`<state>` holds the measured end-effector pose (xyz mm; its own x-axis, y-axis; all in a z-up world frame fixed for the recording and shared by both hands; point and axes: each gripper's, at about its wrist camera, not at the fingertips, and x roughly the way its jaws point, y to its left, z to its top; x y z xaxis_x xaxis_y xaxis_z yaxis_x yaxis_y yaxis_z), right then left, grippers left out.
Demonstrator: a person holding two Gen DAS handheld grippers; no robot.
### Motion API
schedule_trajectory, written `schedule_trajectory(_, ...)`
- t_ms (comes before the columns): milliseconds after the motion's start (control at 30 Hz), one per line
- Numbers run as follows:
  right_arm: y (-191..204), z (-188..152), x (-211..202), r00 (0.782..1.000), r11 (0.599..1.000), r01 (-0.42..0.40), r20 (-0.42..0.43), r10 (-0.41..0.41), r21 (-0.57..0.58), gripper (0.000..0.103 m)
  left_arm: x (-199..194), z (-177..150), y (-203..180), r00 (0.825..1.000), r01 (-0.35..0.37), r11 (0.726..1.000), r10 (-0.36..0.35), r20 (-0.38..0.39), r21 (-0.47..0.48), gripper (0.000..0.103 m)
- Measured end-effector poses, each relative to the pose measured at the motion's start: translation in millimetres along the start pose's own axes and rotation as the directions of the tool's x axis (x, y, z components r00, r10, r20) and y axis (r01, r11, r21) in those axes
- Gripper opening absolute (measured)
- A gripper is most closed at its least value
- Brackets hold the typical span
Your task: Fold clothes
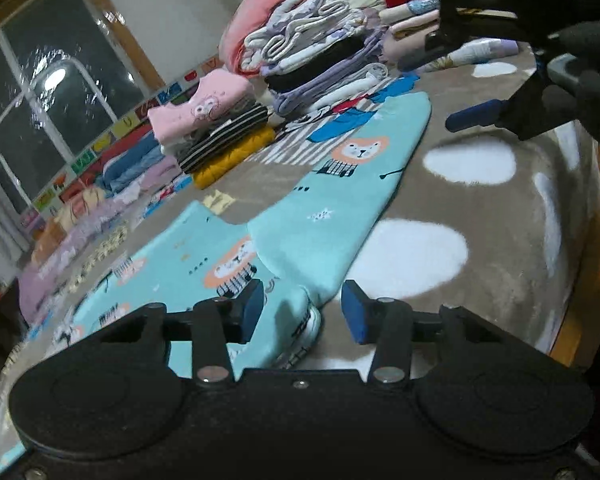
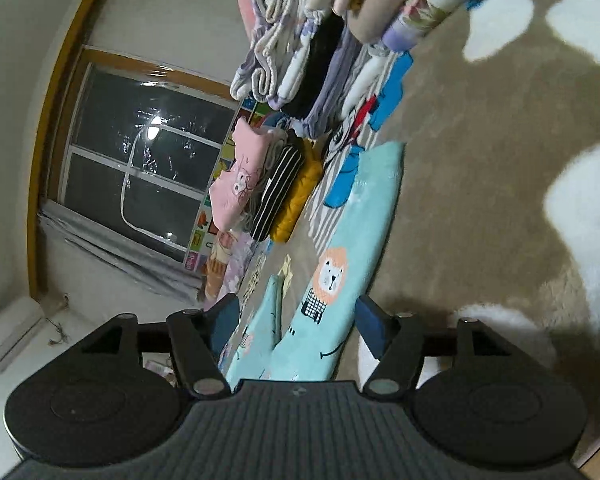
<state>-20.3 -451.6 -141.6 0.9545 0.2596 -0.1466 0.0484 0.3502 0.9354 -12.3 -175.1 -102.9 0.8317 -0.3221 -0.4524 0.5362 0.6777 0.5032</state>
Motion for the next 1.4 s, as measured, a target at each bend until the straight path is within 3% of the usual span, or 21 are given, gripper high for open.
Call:
schedule_trajectory(133,0,2,4,1.0,1.0,-0.02,-0.014,0.02,0.003,0.066,6,5,2,0.999,0.038,0.998,-0.037,0.022,-0.04,0.044)
schedule_trajectory(300,-2,5,7,0.999,0.999,-0.032,-0.012,0.033,0.033,0.066,28,2,2,0.987,0.132,0.984,-0.141,-0.079,-0.118,0.043)
schedule_trajectory(467,-4,9,2,0.999,0.998,-0.045,0.01,0.044,0.054,0.066,20,13,5,0.988,0.131,0.983,-0.14,-0.065,-0.132,0.043)
schedule_trajectory(633,-6,16,-3,0.997,0.997,-0.051,0.055,0.048,0.059,0.067,33,33,-23,0.994,0.094,0.995,-0.092,-0.055,0.026,0.045)
schedule_trajectory(833,-11,23,-7,0.993,0.995,-0.059,0.102,0.05,0.081,0.068,51,57,-59,0.999,0.045,0.978,-0.038,-0.039,0.205,0.045)
schedule_trajectory(1000,-10,38,-20,0.983,0.999,-0.022,0.183,0.014,0.037,0.071,71,72,-83,1.0,-0.006,0.951,0.014,-0.024,0.308,0.045)
schedule_trajectory(1400,-32,59,-41,0.951,0.994,-0.007,0.309,-0.027,0.11,0.071,138,121,-134,0.99,-0.122,0.863,0.139,0.001,0.49,0.041)
